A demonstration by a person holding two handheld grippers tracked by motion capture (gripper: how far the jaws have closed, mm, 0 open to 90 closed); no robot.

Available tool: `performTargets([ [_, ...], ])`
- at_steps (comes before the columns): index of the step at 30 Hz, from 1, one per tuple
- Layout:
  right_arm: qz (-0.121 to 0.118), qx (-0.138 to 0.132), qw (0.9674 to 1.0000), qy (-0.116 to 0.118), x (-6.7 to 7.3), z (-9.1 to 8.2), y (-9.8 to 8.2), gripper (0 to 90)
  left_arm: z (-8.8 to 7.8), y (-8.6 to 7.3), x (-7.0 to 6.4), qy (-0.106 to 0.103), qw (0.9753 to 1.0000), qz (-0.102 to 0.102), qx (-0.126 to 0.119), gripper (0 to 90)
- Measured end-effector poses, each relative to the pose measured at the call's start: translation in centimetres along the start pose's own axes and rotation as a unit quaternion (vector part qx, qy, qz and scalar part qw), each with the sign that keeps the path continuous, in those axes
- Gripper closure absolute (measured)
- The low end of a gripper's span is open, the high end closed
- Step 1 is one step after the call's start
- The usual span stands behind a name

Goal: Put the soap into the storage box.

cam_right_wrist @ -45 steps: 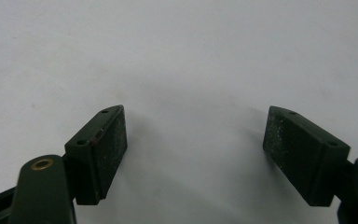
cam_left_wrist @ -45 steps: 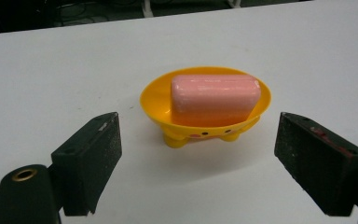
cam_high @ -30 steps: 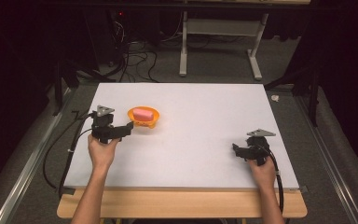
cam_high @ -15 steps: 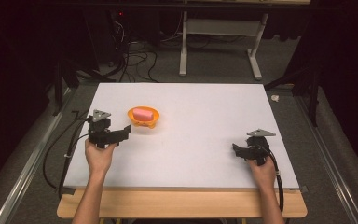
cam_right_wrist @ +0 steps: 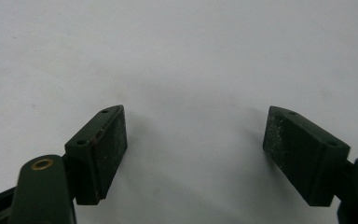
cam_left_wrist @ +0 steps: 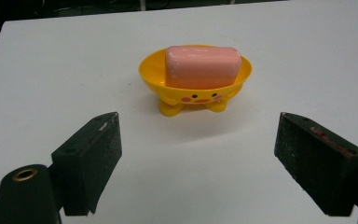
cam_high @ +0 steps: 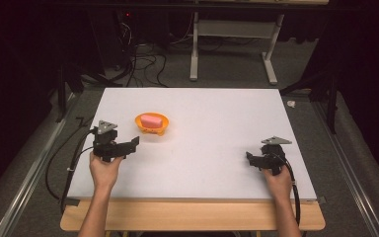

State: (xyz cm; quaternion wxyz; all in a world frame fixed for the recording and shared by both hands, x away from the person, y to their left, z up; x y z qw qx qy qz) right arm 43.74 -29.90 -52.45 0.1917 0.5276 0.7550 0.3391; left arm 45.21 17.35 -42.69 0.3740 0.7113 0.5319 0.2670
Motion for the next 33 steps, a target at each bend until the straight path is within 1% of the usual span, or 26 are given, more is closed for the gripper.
performTargets([
  [7, 0.0, 0.0, 1.0, 0.0, 0.0, 0.0, 0.0, 22.2, -0.2, -0.7, 0.2, 0.0, 1.0, -0.005, 0.003, 15.5],
  [9, 0.0, 0.0, 1.0, 0.0, 0.0, 0.0, 0.0, 22.2, -0.2, -1.0, 0.4, 0.005, 1.0, -0.004, 0.005, 15.4],
  [13, 0.0, 0.0, 1.0, 0.0, 0.0, 0.0, 0.0, 22.2, -0.2, -1.3, 0.5, 0.005, 0.9999, -0.007, 0.007, 15.5],
  [30, 0.001, 0.0, 1.0, 0.0, 0.0, 0.0, 0.0, 22.2, 0.0, -3.2, 1.6, 0.01, 0.9993, -0.033, 0.016, 15.5],
  [33, 0.001, 0.0, 1.0, 0.0, 0.0, 0.0, 0.0, 22.1, 0.1, -3.3, 1.8, 0.014, 0.9992, -0.031, 0.02, 15.5],
])
Point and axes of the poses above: each handheld gripper's, and its own axes: z roughly forward along the jaws, y roughly out of its top, x roughly to its left, the point moved 6 cm from there along z, roughly forward along the jaws, and after that the axes turned 8 degrees about y, right-handed, at the moved point
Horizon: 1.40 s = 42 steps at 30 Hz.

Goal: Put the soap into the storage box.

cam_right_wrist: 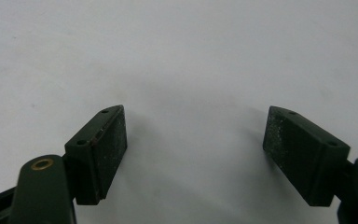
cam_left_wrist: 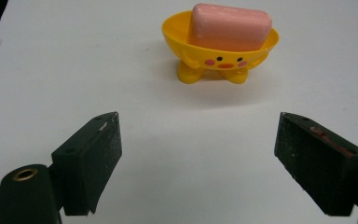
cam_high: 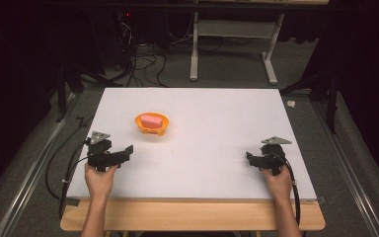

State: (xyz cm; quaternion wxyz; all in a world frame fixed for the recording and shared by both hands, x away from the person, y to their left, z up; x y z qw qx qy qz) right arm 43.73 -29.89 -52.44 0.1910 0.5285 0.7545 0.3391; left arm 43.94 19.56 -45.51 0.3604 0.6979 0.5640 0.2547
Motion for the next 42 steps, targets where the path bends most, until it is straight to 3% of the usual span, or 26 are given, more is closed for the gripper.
performTargets([
  [29, 0.0, 0.0, 1.0, 0.0, 0.0, 0.0, 0.0, 22.2, 2.6, -2.0, 1.5, 0.012, 0.9993, -0.011, 0.033, 15.5],
  [42, 0.0, 0.0, 1.0, 0.0, 0.0, 0.0, 0.0, 22.2, 4.5, -2.6, 1.4, 0.022, 0.9983, 0.006, 0.053, 15.5],
])
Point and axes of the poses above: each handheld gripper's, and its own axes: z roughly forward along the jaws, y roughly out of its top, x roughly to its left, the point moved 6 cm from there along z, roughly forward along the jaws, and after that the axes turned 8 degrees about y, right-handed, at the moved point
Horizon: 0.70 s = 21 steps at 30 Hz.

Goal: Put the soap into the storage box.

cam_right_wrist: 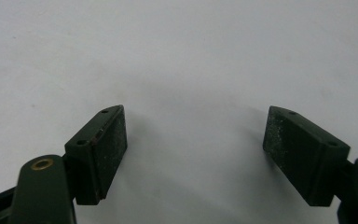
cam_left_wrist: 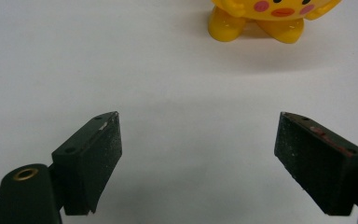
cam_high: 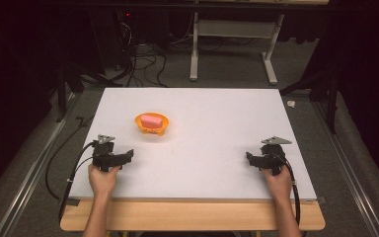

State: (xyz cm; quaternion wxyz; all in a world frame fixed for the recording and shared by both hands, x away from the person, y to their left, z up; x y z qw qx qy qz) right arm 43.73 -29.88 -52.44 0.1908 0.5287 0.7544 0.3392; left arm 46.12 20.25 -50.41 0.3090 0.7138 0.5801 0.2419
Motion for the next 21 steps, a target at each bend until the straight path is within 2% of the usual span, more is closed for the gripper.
performTargets([
  [9, 0.0, 0.0, 1.0, 0.0, 0.0, 0.0, 0.0, 22.1, 0.9, -0.2, -0.2, 0.001, 1.0, 0.005, 0.006, 15.5],
  [21, 0.0, 0.0, 1.0, 0.0, 0.0, 0.0, 0.0, 22.2, 1.6, -0.4, -0.3, 0.003, 1.0, 0.006, -0.001, 15.5],
])
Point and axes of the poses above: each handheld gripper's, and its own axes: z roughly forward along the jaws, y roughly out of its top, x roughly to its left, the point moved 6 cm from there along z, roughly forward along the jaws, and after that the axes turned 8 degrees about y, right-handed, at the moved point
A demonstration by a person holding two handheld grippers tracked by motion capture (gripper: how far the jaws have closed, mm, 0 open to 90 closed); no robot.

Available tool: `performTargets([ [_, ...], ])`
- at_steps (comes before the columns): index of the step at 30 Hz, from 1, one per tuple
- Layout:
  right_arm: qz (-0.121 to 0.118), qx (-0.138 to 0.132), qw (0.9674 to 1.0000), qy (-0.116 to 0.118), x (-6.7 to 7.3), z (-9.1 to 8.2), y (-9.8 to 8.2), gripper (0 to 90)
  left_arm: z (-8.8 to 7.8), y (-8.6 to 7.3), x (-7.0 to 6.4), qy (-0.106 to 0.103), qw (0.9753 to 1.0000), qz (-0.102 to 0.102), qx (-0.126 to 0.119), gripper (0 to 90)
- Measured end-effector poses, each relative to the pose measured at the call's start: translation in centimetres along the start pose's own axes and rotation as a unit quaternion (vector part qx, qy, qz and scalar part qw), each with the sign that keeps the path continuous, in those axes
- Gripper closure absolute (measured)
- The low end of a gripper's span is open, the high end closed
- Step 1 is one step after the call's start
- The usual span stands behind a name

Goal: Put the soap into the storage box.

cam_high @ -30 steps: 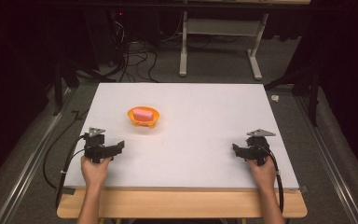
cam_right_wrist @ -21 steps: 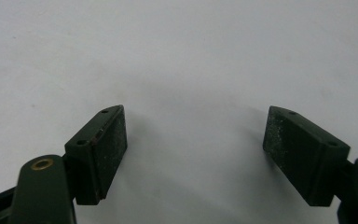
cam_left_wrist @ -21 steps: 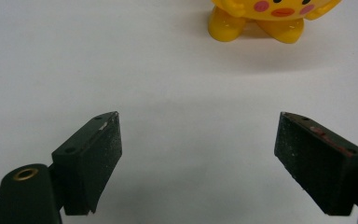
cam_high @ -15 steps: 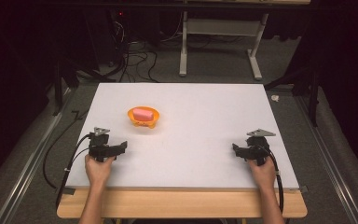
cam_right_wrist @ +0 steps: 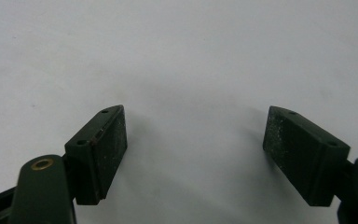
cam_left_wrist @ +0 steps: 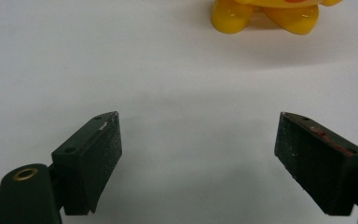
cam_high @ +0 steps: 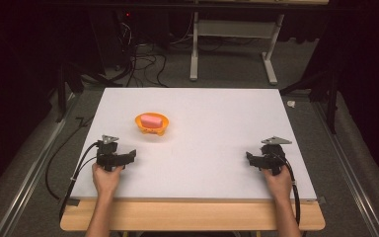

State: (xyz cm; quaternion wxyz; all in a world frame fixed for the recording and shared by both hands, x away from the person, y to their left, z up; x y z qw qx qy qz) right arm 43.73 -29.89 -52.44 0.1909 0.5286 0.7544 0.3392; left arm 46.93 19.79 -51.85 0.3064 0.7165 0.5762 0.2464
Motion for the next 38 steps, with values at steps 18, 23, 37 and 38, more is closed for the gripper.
performTargets([
  [18, 0.0, 0.0, 1.0, 0.0, 0.0, 0.0, 0.0, 22.2, 0.79, -0.55, -0.26, 0.012, 0.9998, 0.018, 0.0, 15.2],
  [23, 0.0, 0.0, 1.0, 0.0, 0.0, 0.0, 0.0, 22.2, 0.88, -0.7, -0.42, 0.02, 0.9994, 0.029, -0.002, 14.6],
  [37, 0.001, 0.0, 1.0, 0.0, 0.01, 0.01, 0.0, 22.1, 0.88, -0.77, -0.44, 0.02, 0.9994, 0.029, -0.005, 14.5],
  [38, 0.001, 0.0, 1.0, 0.0, 0.01, 0.01, 0.0, 22.1, 0.88, -0.77, -0.43, 0.02, 0.9993, 0.029, -0.005, 14.5],
])
Point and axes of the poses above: each handheld gripper's, and its own axes: z roughly forward along the jaws, y roughly out of its top, x roughly to its left, the point moved 6 cm from there along z, roughly forward along the jaws, and after that the axes turned 8 degrees about y, right-handed, at the moved point
